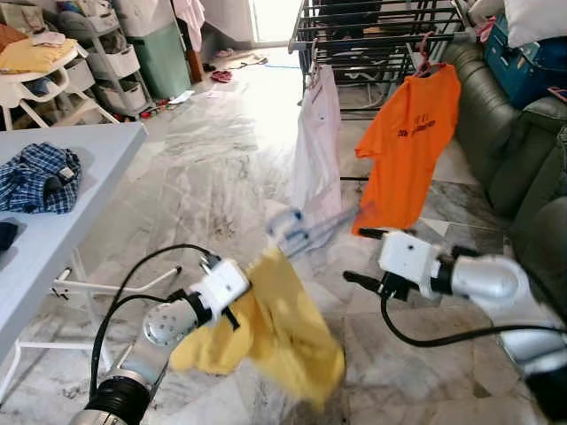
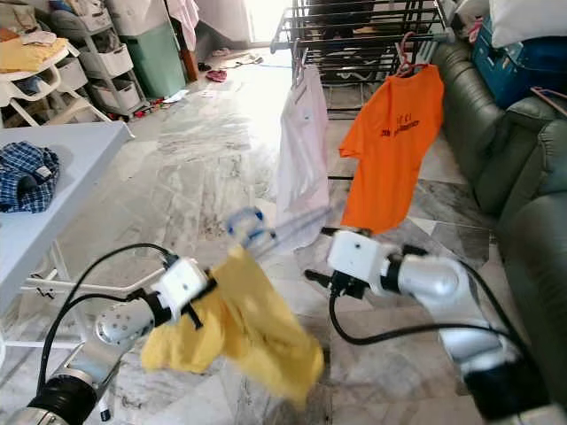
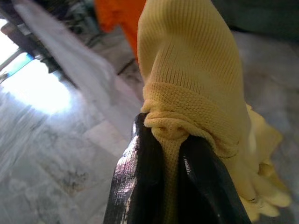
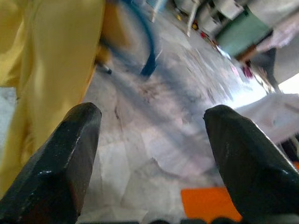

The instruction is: Hang hanger

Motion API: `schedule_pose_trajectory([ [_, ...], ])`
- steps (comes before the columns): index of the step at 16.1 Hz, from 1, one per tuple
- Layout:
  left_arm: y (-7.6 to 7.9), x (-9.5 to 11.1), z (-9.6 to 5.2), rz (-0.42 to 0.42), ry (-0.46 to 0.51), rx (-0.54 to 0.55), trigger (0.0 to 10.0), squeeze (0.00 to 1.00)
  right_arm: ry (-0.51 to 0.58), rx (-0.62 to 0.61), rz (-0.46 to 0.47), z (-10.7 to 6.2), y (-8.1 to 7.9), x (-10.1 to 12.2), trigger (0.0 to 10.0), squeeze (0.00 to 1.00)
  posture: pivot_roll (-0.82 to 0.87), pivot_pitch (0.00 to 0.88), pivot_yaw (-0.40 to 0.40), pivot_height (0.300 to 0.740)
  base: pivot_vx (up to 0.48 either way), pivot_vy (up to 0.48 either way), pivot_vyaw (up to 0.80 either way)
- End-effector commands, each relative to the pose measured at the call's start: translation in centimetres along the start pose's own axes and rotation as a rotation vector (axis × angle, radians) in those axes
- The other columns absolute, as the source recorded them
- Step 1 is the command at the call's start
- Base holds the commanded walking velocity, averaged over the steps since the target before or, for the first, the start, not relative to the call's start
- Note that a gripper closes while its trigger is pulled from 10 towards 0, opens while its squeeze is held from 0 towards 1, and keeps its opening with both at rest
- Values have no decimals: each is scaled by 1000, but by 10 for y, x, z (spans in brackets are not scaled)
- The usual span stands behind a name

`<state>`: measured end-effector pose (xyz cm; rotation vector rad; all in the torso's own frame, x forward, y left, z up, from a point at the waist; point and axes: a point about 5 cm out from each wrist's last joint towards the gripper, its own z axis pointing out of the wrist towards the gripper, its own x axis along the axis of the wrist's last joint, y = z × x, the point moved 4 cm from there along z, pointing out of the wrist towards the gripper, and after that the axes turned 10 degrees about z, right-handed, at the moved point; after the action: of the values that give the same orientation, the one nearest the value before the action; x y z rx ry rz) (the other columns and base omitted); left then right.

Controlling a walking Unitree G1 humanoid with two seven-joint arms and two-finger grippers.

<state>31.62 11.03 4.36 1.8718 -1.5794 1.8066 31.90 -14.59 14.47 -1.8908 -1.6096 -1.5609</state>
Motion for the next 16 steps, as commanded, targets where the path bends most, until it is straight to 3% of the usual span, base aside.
schedule_pose_trajectory([
  [1,-9,6,0,77,21,-21,10000,0,29,37,-66,-2,5,17,10000,0,-174,6,103,740,0,0,0],
  [3,-4,4,-1,115,12,-64,10000,0,56,73,-81,-4,11,30,10000,0,-173,8,103,740,0,0,0],
  [5,-2,4,-2,133,16,-79,10000,0,42,83,-78,-2,13,27,10000,0,-171,11,104,740,0,0,0],
  [8,0,9,-2,174,35,-107,10000,0,-36,166,48,3,4,-5,10000,0,-169,14,107,740,0,0,0],
  [10,0,10,-1,200,41,-120,10000,0,-113,199,70,6,-1,-27,10000,0,-165,15,106,740,0,0,0],
  [13,-1,13,-1,216,51,-130,10000,0,-174,218,101,16,-1,-44,10000,0,-160,14,105,740,0,0,0],
  [16,6,15,0,255,59,-170,10000,0,-187,210,63,28,3,-44,10000,0,-157,14,106,740,0,0,0],
])
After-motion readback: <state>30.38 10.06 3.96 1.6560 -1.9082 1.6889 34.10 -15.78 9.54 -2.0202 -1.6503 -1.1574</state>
